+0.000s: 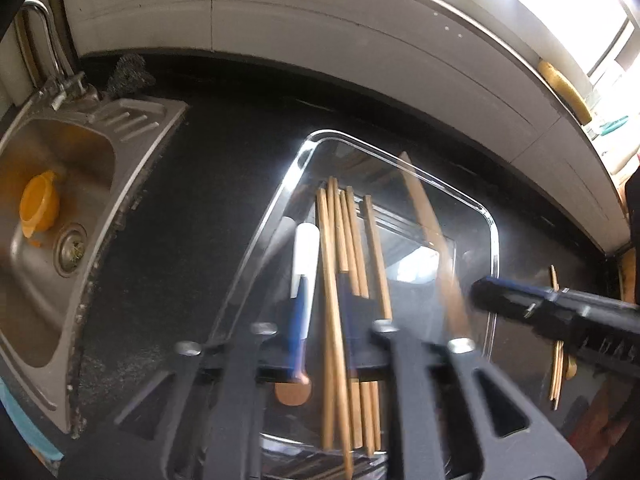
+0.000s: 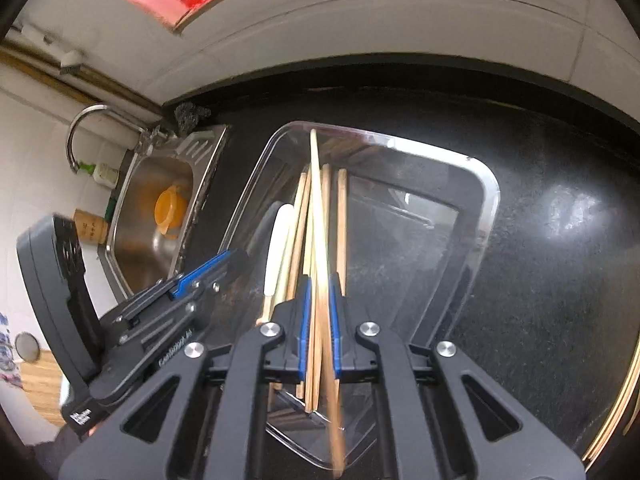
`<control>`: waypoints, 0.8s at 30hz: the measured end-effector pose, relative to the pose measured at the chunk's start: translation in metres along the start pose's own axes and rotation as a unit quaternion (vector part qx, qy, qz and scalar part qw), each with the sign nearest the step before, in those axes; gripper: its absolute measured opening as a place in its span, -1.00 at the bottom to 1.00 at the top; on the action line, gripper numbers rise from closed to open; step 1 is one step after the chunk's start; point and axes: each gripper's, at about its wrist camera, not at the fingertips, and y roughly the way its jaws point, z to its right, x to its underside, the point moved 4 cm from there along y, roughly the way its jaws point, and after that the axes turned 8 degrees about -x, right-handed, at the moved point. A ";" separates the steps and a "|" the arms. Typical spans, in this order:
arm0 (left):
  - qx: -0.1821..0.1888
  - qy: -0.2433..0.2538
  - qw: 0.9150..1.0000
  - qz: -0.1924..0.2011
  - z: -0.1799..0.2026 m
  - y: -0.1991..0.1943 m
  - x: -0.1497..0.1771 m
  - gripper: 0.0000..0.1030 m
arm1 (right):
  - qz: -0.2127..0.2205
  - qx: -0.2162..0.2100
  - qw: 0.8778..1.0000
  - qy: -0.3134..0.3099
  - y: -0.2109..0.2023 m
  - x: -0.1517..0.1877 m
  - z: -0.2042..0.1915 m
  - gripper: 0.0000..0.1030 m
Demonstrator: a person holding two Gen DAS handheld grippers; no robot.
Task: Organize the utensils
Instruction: 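Carry both chopsticks into the clear tray and open both grippers, then move both open grippers back over the remaining utensils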
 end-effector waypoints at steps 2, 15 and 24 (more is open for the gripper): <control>-0.008 -0.006 1.000 0.021 -0.005 -0.013 0.000 0.79 | 0.023 -0.005 1.000 0.006 -0.016 -0.005 0.003 0.47; -0.036 -0.032 0.997 0.052 -0.018 -0.059 0.026 0.88 | 0.088 -0.036 0.995 0.014 -0.083 0.015 0.018 0.67; -0.031 -0.004 0.997 0.067 0.044 -0.080 0.048 0.88 | 0.114 -0.041 0.992 0.031 -0.133 0.054 0.058 0.67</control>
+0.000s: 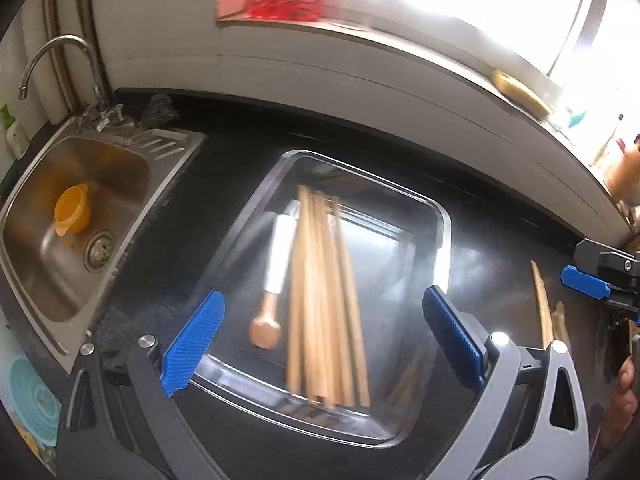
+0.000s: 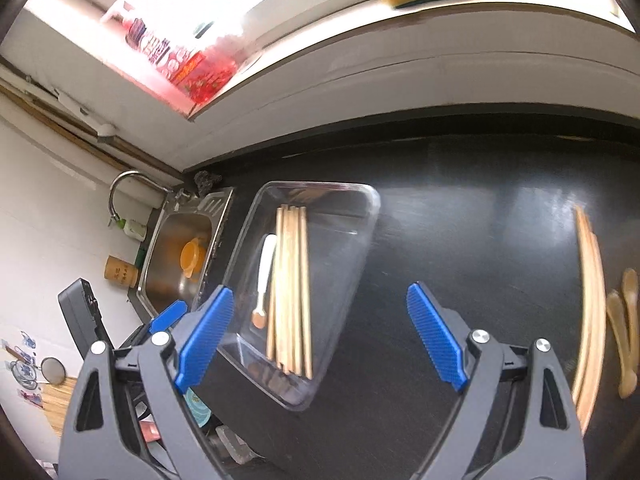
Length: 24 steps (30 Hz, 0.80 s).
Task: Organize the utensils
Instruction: 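Move both open grippers back over the remaining utensils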
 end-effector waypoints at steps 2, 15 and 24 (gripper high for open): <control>0.003 0.004 1.000 0.003 0.020 -0.006 0.006 0.88 | 0.007 0.005 1.000 0.004 -0.024 0.007 0.017 0.67; 0.038 0.141 0.989 -0.014 0.228 -0.015 0.108 0.88 | 0.035 0.144 0.988 0.039 -0.178 0.084 0.208 0.67; 0.025 0.219 0.975 -0.034 0.311 0.012 0.185 0.88 | -0.015 0.245 0.968 0.056 -0.233 0.178 0.324 0.67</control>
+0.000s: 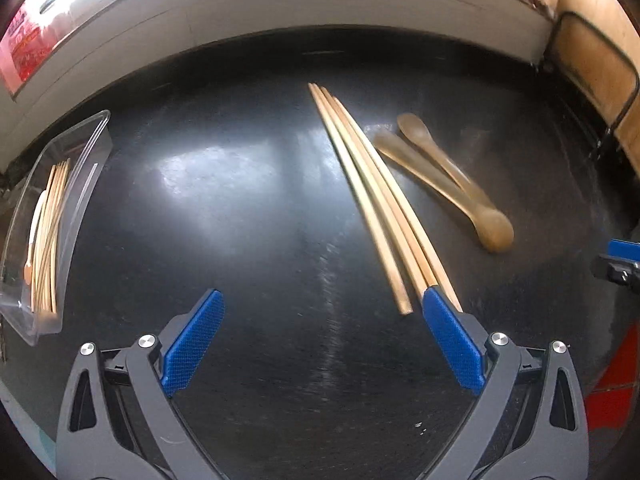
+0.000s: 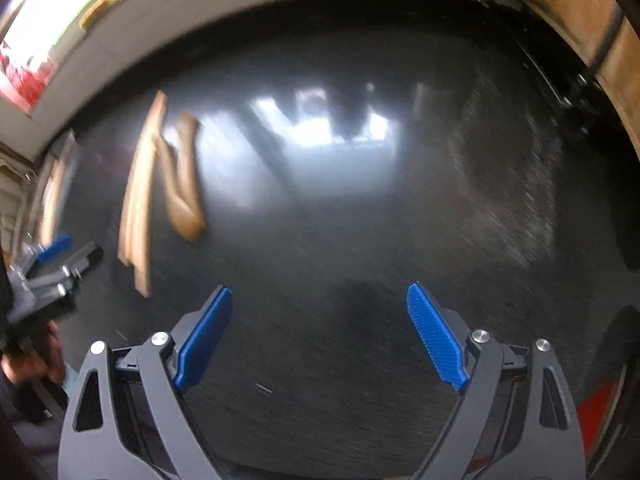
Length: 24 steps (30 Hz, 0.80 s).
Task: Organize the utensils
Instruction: 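Move both open grippers back over the remaining utensils, then grasp a chopstick with the left gripper while the right gripper grasps a wooden spoon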
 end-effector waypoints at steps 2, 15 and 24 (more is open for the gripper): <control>-0.002 -0.001 1.000 -0.009 0.002 0.003 0.004 0.88 | -0.007 0.007 1.000 -0.007 0.001 0.012 0.012 0.67; -0.036 -0.014 0.999 -0.019 -0.014 0.028 0.010 0.88 | -0.007 0.053 0.993 -0.109 0.035 0.013 -0.012 0.70; -0.021 -0.010 0.999 -0.023 -0.033 0.041 -0.016 0.88 | 0.034 0.017 0.986 -0.162 0.048 -0.087 -0.078 0.70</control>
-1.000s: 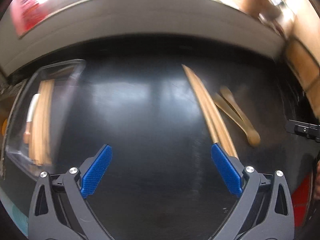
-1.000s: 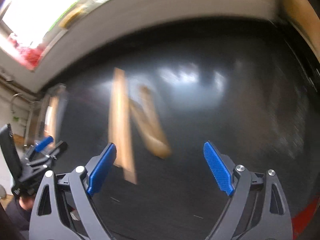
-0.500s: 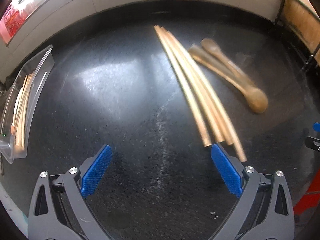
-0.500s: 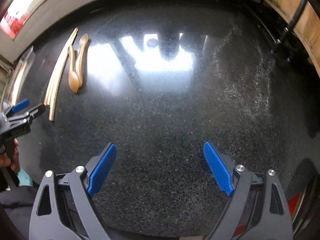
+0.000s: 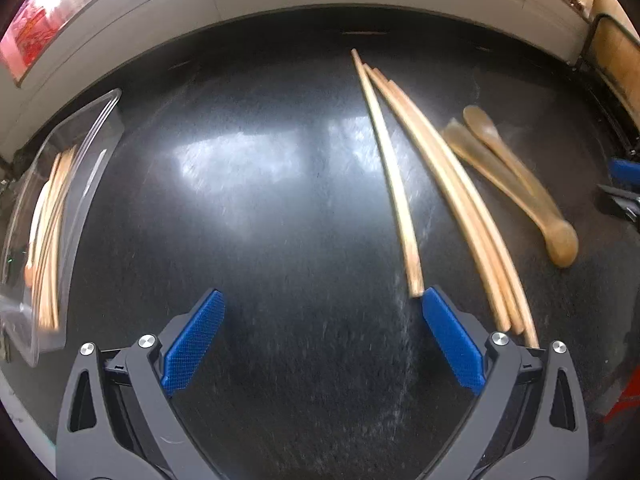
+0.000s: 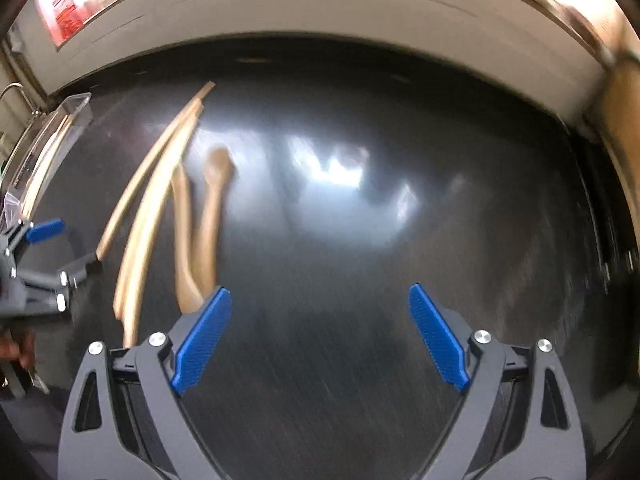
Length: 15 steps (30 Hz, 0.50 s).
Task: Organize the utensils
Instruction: 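Grasp a chopstick with the left gripper while the right gripper grasps a wooden spoon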
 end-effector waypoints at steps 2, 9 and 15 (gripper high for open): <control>0.004 0.008 1.000 0.002 -0.001 0.000 -0.006 0.88 | -0.003 -0.011 1.000 -0.009 0.013 -0.021 -0.013 0.70; 0.020 0.027 0.999 0.003 -0.003 0.022 -0.034 0.88 | -0.045 -0.012 0.998 -0.041 0.054 -0.041 -0.035 0.70; 0.026 0.031 0.999 0.007 0.002 0.032 -0.057 0.88 | -0.066 -0.018 0.997 -0.037 0.057 -0.026 -0.021 0.71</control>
